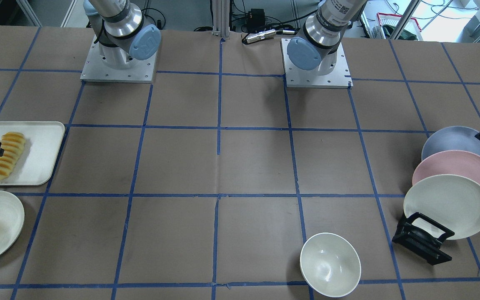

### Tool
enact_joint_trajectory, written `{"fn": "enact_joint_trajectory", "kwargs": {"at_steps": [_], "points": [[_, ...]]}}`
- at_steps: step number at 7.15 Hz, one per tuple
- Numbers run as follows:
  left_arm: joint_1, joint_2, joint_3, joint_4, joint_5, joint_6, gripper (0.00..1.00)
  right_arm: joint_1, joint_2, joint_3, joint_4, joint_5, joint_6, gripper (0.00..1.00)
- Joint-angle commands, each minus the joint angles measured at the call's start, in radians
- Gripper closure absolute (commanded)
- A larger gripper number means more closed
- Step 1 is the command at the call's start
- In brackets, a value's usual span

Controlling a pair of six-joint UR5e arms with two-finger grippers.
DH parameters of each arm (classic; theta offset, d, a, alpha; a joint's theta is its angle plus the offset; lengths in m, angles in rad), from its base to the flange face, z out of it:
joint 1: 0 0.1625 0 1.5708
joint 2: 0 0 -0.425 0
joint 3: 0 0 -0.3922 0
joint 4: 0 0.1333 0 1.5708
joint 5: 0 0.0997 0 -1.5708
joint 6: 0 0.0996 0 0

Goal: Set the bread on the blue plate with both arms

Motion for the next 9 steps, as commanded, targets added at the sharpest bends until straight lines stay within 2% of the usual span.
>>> {"fn": "enact_joint_trajectory", "kwargs": {"at_steps": [1, 2, 3, 4, 5, 6, 7, 9], "points": [[0.0, -0.029, 0.003, 0.013, -0.002, -0.002, 0.25, 0.0, 0.04, 0.005, -0.018, -0.006, 0.02, 0.0], [-0.003, -0.032, 0.008, 0.023, -0.002, -0.002, 0.25, 0.0, 0.055, 0.009, -0.018, -0.005, 0.028, 0.0], [-0.02, -0.032, 0.02, 0.025, -0.004, -0.002, 0.36, 0.0, 0.061, 0.022, -0.019, -0.005, 0.031, 0.0], [-0.045, -0.03, 0.024, 0.019, -0.002, 0.003, 0.6, -0.002, 0.06, 0.025, -0.015, -0.006, 0.036, 0.22], [-0.046, -0.03, 0.024, 0.014, -0.002, 0.004, 0.69, -0.002, 0.055, 0.024, -0.013, -0.006, 0.036, 0.59], [-0.046, -0.032, 0.024, 0.014, -0.004, 0.006, 0.76, 0.0, 0.051, 0.016, -0.003, -0.006, 0.036, 0.92], [-0.046, -0.038, 0.024, 0.014, -0.004, 0.006, 0.77, 0.0, 0.04, 0.013, 0.002, 0.0, 0.033, 1.0], [-0.046, -0.038, 0.028, 0.014, -0.004, 0.009, 0.92, 0.026, -0.053, -0.023, 0.011, 0.014, 0.033, 1.0]]}}
